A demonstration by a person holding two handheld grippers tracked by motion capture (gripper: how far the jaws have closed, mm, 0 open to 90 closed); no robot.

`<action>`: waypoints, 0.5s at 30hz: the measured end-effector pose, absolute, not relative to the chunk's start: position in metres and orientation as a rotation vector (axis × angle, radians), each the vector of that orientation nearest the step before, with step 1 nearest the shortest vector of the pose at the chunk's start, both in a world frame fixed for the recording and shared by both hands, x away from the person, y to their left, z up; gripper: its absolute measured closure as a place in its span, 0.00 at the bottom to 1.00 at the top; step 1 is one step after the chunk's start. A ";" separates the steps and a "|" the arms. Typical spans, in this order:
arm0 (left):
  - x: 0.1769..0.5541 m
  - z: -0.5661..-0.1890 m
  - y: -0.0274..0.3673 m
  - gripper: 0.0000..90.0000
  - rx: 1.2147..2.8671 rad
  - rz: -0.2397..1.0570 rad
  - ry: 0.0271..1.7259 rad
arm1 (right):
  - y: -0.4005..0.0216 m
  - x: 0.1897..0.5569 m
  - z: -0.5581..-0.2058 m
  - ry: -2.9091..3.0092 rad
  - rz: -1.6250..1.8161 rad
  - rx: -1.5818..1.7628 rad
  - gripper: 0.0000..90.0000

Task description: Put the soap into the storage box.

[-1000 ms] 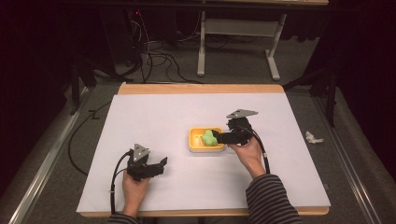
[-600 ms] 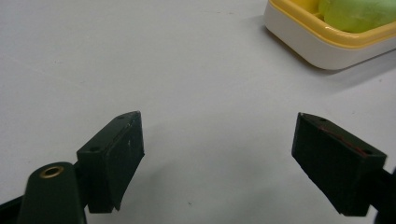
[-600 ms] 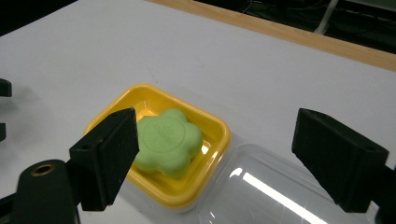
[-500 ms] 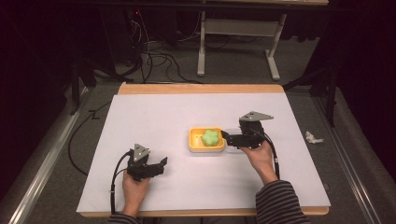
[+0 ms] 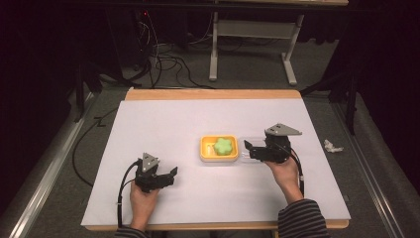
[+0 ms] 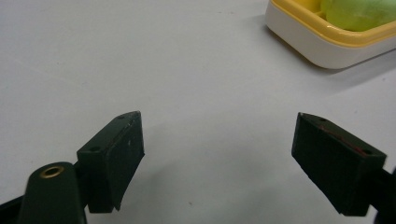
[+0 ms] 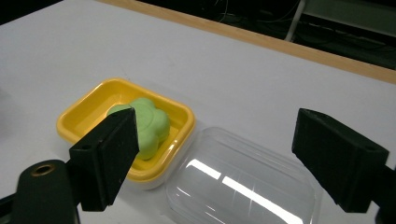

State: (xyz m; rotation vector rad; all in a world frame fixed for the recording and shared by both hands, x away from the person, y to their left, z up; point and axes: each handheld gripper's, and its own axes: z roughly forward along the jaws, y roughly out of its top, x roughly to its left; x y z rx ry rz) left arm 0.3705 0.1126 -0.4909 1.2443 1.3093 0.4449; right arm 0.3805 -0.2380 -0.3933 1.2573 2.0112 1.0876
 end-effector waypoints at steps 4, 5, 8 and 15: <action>0.371 -0.491 0.113 0.20 1.252 0.448 1.310 | -0.246 0.375 -0.390 1.977 1.113 1.263 0.17; 0.371 -0.491 0.113 0.20 1.252 0.448 1.310 | -0.246 0.375 -0.390 1.977 1.113 1.263 0.17; 0.371 -0.491 0.112 0.20 1.249 0.448 1.313 | -0.254 0.369 -0.389 1.958 1.123 1.272 0.17; 0.371 -0.491 0.112 0.20 1.250 0.445 1.319 | -0.264 0.361 -0.386 1.938 1.139 1.285 0.17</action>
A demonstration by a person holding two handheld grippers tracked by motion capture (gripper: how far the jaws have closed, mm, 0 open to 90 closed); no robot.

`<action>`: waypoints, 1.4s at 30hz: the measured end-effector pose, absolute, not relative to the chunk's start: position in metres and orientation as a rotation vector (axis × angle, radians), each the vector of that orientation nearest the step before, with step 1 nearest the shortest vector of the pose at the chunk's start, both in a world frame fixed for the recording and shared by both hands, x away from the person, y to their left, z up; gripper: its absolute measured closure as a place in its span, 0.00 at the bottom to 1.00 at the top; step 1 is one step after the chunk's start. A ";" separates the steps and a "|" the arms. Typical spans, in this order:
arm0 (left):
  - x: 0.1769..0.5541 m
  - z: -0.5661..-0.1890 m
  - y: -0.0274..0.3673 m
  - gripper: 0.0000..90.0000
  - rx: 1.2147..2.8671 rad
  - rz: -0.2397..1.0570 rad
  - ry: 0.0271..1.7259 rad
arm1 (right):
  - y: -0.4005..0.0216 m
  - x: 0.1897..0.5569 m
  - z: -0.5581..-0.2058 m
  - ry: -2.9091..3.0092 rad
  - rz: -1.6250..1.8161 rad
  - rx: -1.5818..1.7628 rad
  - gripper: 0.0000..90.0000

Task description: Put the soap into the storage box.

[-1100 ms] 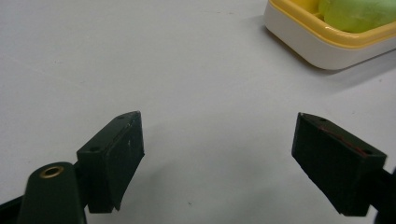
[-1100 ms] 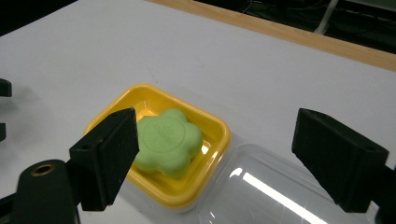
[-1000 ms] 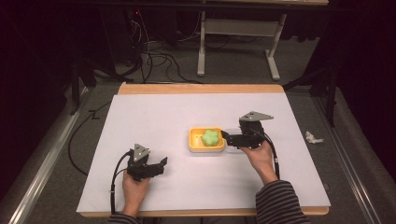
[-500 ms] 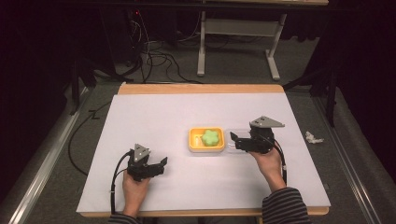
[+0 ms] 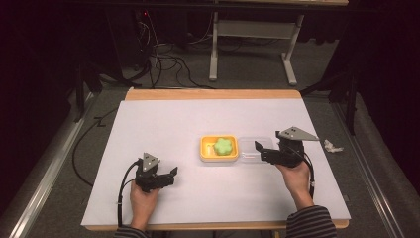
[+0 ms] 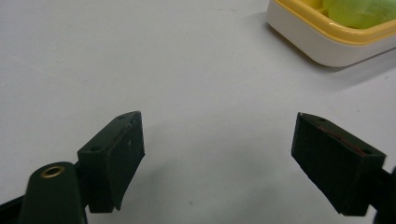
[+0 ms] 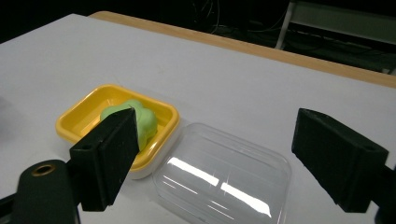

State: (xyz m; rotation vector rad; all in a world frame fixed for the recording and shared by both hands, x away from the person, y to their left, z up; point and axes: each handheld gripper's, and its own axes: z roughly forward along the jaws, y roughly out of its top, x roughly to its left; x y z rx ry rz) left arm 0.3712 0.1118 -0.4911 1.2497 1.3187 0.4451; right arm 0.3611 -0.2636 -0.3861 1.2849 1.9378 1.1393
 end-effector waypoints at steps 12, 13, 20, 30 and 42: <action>0.371 -0.491 0.112 0.20 1.251 0.446 1.311 | -0.275 0.346 -0.384 1.887 1.174 1.271 0.17; 0.371 -0.491 0.112 0.20 1.251 0.446 1.311 | -0.276 0.344 -0.384 1.883 1.173 1.276 0.17; 0.370 -0.491 0.113 0.20 1.255 0.448 1.309 | -0.283 0.335 -0.385 1.866 1.183 1.274 0.17; 0.370 -0.491 0.112 0.20 1.258 0.452 1.309 | -0.290 0.325 -0.392 1.850 1.190 1.292 0.17; 0.370 -0.491 0.112 0.20 1.258 0.454 1.308 | -0.296 0.316 -0.407 1.847 1.183 1.324 0.18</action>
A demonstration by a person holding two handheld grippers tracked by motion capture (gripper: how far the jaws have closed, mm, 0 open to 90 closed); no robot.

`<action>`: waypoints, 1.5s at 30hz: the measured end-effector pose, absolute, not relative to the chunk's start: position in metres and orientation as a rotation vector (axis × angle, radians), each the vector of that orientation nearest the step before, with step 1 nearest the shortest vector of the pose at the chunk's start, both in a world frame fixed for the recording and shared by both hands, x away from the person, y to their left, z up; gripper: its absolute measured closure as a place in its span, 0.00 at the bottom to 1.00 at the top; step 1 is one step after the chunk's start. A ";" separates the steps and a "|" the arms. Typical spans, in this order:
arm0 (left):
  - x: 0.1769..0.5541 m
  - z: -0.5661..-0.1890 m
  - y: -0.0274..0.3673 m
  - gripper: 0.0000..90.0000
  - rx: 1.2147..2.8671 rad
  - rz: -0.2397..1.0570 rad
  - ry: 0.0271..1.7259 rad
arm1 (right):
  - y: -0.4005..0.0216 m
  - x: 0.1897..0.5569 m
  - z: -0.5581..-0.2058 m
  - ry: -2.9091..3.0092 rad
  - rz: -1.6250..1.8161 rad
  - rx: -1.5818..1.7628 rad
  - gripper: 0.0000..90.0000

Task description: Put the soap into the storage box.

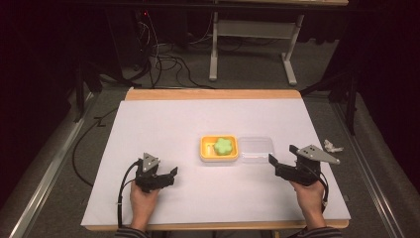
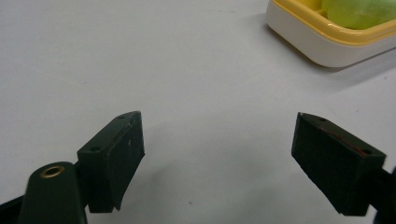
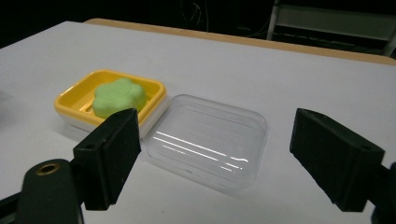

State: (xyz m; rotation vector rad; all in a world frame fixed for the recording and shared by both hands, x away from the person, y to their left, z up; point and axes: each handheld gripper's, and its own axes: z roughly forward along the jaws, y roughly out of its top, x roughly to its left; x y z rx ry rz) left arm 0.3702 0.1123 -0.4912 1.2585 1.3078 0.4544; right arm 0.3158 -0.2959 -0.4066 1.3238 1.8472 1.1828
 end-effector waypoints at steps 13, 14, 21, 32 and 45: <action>0.370 -0.491 0.112 0.20 1.254 0.452 1.309 | -0.295 0.312 -0.422 1.867 1.138 1.376 0.21; 0.370 -0.491 0.112 0.20 1.255 0.453 1.309 | -0.295 0.312 -0.423 1.871 1.134 1.372 0.21; 0.370 -0.491 0.112 0.20 1.255 0.452 1.310 | -0.291 0.312 -0.432 1.895 1.111 1.389 0.22; 0.370 -0.491 0.112 0.20 1.260 0.453 1.308 | -0.286 0.312 -0.444 1.916 1.083 1.401 0.23; 0.370 -0.491 0.112 0.20 1.261 0.453 1.309 | -0.281 0.315 -0.454 1.940 1.048 1.409 0.24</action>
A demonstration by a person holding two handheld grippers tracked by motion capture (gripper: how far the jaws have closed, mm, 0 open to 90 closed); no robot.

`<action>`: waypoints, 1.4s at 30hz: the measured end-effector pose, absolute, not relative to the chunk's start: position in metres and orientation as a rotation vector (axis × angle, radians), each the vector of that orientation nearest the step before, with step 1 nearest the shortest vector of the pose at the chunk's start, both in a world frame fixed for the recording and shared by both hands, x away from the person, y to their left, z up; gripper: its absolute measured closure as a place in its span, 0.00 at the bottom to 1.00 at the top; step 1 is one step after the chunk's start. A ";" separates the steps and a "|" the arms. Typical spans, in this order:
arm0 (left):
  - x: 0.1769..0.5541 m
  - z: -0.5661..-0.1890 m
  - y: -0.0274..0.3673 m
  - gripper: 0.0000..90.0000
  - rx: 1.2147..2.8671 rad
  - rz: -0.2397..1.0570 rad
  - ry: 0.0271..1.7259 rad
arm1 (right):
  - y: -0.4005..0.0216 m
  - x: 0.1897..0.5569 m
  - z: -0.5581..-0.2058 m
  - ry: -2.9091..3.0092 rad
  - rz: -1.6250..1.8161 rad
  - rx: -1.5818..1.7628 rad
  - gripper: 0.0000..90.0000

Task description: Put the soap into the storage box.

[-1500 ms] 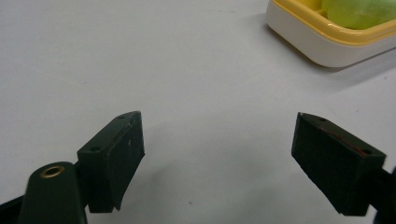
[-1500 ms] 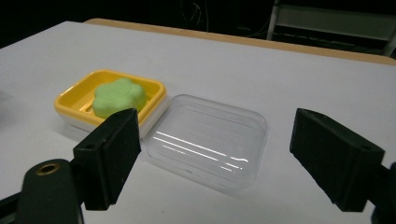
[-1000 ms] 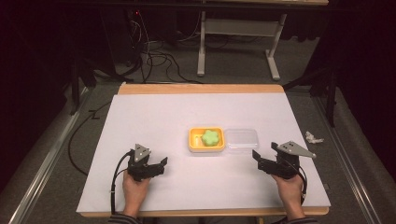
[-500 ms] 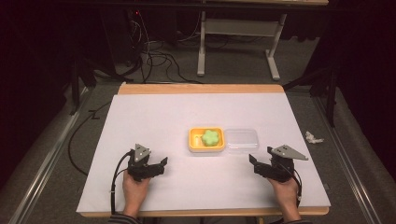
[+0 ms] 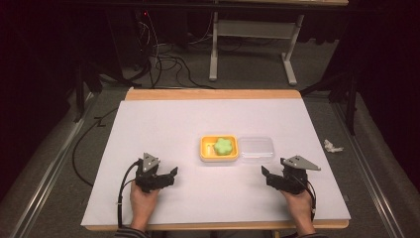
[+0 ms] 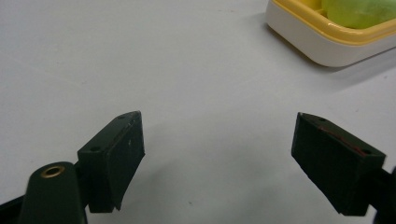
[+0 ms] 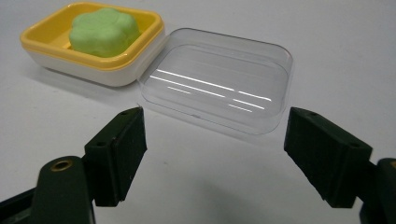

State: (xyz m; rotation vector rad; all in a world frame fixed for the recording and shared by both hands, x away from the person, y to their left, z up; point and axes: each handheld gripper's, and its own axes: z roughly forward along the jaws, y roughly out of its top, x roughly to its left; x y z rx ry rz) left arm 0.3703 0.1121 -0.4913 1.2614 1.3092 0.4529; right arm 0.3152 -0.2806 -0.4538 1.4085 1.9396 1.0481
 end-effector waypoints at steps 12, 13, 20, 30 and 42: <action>0.370 -0.492 0.112 0.20 1.261 0.454 1.309 | -0.276 0.320 -0.462 1.980 1.005 1.424 0.29; 0.370 -0.491 0.112 0.20 1.258 0.452 1.310 | -0.275 0.321 -0.463 1.987 1.000 1.421 0.29; 0.370 -0.491 0.112 0.20 1.260 0.454 1.310 | -0.271 0.326 -0.469 2.006 0.956 1.434 0.29; 0.371 -0.492 0.112 0.20 1.260 0.454 1.311 | -0.267 0.329 -0.474 2.022 0.928 1.421 0.31; 0.371 -0.492 0.111 0.20 1.258 0.453 1.312 | -0.264 0.331 -0.479 2.028 0.907 1.428 0.31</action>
